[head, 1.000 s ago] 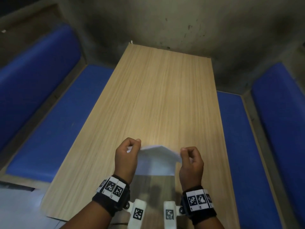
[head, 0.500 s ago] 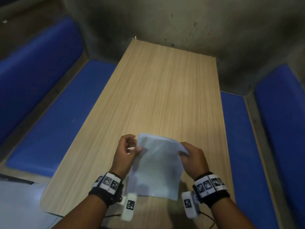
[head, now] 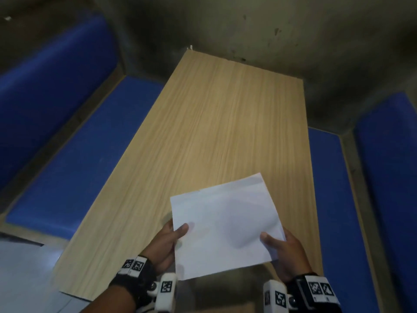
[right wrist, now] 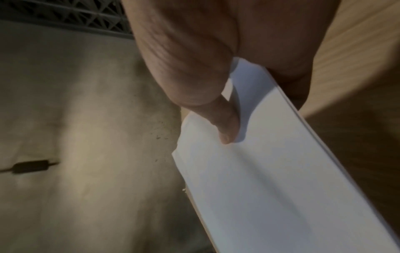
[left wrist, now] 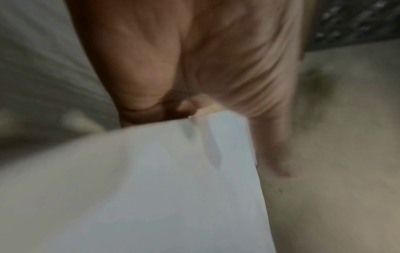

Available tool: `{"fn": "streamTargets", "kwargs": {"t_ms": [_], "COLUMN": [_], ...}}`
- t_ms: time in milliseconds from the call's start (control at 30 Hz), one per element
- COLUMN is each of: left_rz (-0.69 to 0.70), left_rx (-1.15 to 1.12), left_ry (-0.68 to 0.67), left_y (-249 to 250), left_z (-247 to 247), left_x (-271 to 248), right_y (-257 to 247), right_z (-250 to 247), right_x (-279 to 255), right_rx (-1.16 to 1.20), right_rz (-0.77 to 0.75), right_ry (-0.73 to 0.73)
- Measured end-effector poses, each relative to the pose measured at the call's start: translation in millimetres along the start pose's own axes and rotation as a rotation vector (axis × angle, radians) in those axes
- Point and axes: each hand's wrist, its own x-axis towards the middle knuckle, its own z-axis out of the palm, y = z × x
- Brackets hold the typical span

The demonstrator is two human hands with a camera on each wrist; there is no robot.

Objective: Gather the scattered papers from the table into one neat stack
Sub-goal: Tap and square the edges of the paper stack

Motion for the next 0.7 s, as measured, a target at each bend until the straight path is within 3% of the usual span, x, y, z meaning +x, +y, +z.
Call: {"fn": "streamTargets", "kwargs": {"t_ms": [100,167,267,367,567,633,700], "left_rz": [-0.094,-0.084,0.059,0.221,0.627,0.651,0.588], "left_rx": [0.014,0.122,0.372,0.517,0.643,0.71,0.74], "left_ry": [0.061,0.066,0.13,0.184,0.137,0.158,0.193], "left_y": [2.8,6.9,21.5,35.7,54.5,55.0,46.7], "left_z": [-3.3,-2.8,0.3,11.5,44.7,41.1,28.0], "left_x": [1.4,0.8,-4.7,-11.7,-15.4,-7.5,5.3], "right_y": [12.2,17.6,16.6,6.5,-16.7,-10.1,4.8], "right_z": [-4.7,-10.2,-17.7,-15.0,26.4,37.8,42.8], "right_x": [-6.1,-10.9,-13.8,-11.5,-22.4,-18.6,-7.7], "right_rx": [0.012,-0.05,-0.256,-0.269,-0.225,-0.257,-0.287], "right_rz": [0.027,-0.005,-0.048,-0.11,-0.367,-0.337,-0.23], "right_ry": [-0.021,-0.027,-0.081,-0.082,0.196,0.26,0.326]}}
